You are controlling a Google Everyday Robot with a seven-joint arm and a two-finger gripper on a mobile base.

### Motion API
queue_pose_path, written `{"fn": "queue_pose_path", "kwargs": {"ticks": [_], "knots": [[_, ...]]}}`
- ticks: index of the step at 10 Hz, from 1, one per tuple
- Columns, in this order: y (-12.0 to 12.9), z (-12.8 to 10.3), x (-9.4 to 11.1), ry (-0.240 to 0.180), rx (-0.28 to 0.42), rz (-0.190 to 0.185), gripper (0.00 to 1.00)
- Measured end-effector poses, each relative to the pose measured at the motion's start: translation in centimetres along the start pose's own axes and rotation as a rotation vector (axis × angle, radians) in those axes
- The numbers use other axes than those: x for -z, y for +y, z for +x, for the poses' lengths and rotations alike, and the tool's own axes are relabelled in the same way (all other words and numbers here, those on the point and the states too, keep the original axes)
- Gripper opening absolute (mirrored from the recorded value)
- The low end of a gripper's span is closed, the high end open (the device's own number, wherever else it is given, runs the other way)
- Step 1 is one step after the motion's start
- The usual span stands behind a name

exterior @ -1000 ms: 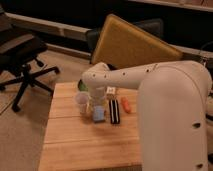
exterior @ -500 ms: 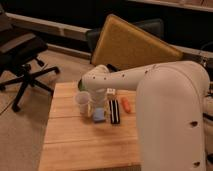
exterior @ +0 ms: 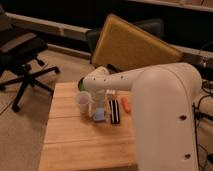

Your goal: Place the white sponge in the ceramic cup

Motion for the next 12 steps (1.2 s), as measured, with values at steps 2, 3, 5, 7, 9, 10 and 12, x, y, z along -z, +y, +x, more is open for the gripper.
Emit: {"fn": "queue_pose_path", "kwargs": {"ticks": [2,3,5,7,9,10,12], "knots": [[0.8,-1.4,-1.3,-0.015,0.042,-0.033,0.65],[1.2,-1.8,-1.9,-0.019,0.067,-0.043,0.65],[2.9,-2.5,-3.1,-0.02,0.141,-0.067,0.65],[3.4,-2.6,-3.7,-0.014,0.17,-0.083,0.65],[3.3,-2.3,-4.1,-0.008,0.167,-0.101,0.65],[3.1,-2.0,-4.3,-0.002,0.163,-0.104,0.65],[2.2,-1.3,-4.6,0.016,0.144,-0.107,0.65]]}}
